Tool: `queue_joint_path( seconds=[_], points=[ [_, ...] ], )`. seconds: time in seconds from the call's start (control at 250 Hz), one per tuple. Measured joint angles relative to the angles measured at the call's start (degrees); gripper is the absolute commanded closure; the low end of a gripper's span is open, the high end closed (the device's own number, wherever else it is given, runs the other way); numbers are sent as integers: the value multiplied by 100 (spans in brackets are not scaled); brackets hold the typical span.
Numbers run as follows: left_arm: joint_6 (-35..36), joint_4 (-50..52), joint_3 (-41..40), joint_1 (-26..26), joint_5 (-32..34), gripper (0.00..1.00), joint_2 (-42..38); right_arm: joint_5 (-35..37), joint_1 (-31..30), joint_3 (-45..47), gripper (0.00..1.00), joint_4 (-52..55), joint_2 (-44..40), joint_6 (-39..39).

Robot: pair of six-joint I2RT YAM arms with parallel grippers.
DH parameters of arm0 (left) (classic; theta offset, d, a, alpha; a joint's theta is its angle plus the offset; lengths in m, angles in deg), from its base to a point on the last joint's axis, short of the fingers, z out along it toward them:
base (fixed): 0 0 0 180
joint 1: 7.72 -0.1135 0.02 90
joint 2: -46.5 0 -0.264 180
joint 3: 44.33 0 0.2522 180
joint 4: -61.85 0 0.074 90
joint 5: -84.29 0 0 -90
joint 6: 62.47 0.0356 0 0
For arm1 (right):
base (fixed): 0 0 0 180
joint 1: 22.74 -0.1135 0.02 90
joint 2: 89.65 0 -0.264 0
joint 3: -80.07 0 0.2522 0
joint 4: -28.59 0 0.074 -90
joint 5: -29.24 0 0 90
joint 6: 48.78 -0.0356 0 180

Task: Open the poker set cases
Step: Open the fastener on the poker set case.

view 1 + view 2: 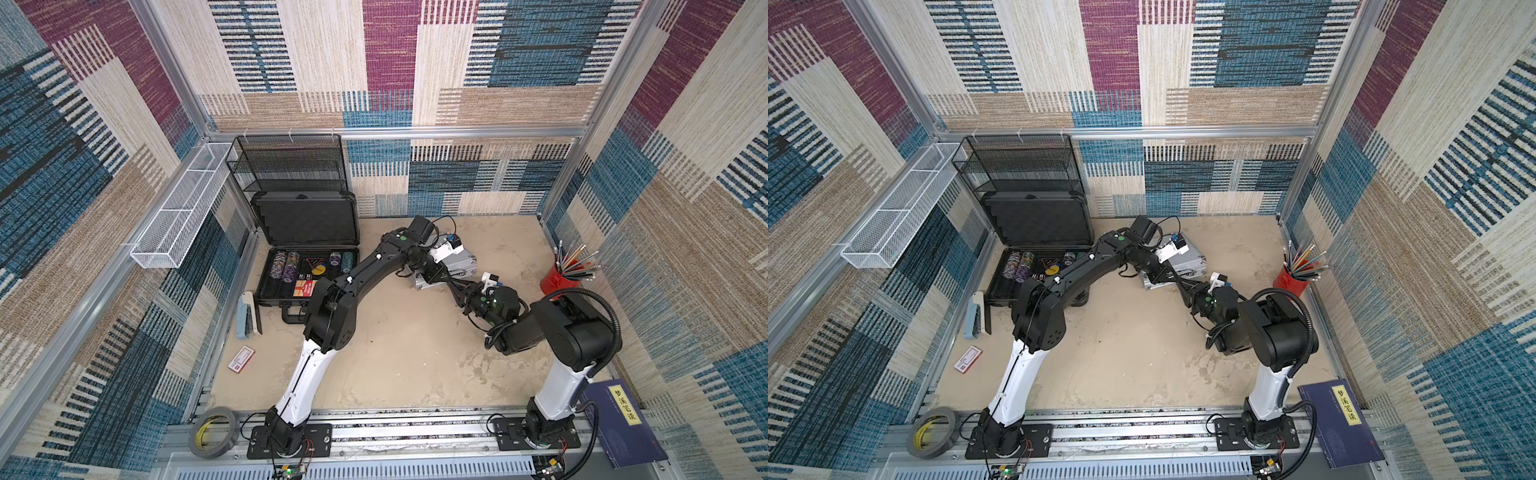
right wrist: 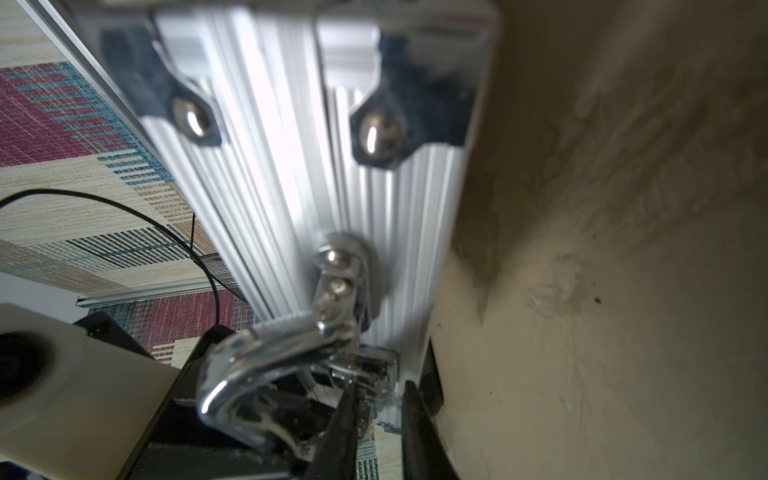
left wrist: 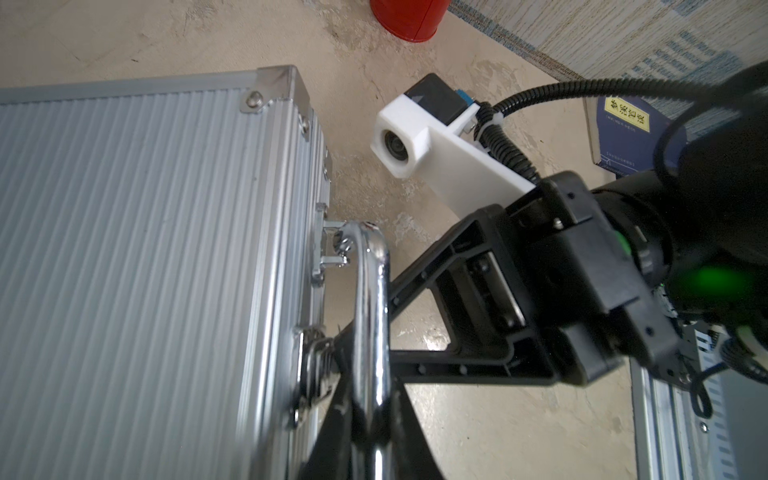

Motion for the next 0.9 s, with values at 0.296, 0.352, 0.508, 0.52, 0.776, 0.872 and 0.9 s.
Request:
queue_joint_path(
  seconds=[0.296,0.352,0.508,0.52,0.776,0.872,0.9],
  points=[
    [-74,-232,-160,2,-7,100,0,48,0,-74,84,728,-321,76],
    [-96,-273,-188,2,-7,100,0,59,0,-107,84,863,-367,111],
    [-96,-439,-343,0,4,100,-17,61,0,-247,86,1307,-455,142],
    [-96,-452,-361,0,7,100,-22,61,0,-251,86,1340,-463,153],
    [-87,-588,-568,-7,103,100,-35,166,0,-422,87,1971,-785,369],
    [-81,-605,-610,0,109,100,-39,190,-4,-439,87,2114,-835,391],
    [-76,-612,-632,2,109,100,-42,190,-4,-446,87,2159,-841,407]
  ],
)
